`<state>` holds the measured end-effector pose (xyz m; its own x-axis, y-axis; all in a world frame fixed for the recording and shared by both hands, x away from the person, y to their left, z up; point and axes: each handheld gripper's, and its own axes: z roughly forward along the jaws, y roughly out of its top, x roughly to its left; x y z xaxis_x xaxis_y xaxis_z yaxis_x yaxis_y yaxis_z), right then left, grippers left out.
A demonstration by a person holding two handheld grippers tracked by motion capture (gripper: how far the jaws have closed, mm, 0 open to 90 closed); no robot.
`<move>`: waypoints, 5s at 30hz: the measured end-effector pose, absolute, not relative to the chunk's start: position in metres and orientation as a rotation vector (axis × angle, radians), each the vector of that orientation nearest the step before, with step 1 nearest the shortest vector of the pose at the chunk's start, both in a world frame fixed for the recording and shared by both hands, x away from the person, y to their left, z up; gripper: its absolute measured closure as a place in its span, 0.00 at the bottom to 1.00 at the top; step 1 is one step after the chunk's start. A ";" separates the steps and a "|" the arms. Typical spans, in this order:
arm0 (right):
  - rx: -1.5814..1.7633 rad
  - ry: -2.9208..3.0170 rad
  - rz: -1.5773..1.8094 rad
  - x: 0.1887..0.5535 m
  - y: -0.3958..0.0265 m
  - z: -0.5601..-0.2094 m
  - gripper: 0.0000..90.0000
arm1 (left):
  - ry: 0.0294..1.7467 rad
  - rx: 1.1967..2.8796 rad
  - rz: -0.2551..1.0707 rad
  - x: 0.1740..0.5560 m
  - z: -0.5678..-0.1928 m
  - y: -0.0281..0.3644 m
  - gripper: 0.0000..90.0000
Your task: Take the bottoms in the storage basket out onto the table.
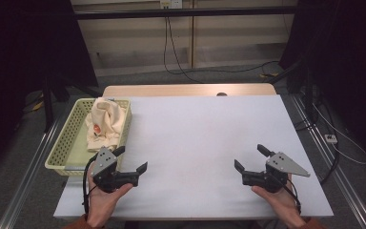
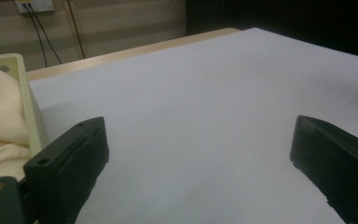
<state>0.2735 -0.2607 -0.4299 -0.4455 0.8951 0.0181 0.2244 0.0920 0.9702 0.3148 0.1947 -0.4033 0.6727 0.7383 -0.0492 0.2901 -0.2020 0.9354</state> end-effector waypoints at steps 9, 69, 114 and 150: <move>1.119 1.758 1.394 0.275 -0.262 -0.431 0.04 | 0.830 1.799 0.520 0.321 -0.401 0.194 0.04; 1.137 1.772 1.396 0.278 -0.264 -0.433 0.05 | 1.009 1.811 0.578 0.395 -0.351 0.253 0.05; 1.137 1.791 1.379 0.276 -0.261 -0.432 0.05 | 1.302 1.897 0.643 0.490 -0.378 0.272 0.05; 1.136 1.817 1.384 0.277 -0.258 -0.433 0.05 | 1.422 2.158 0.375 0.508 -0.416 0.267 0.73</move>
<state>0.2773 -0.2584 -0.4330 -0.4679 0.8826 0.0454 0.2785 0.0985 0.9554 0.5084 0.2674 -0.4156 0.4095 0.9107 -0.0543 0.7653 -0.3106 0.5637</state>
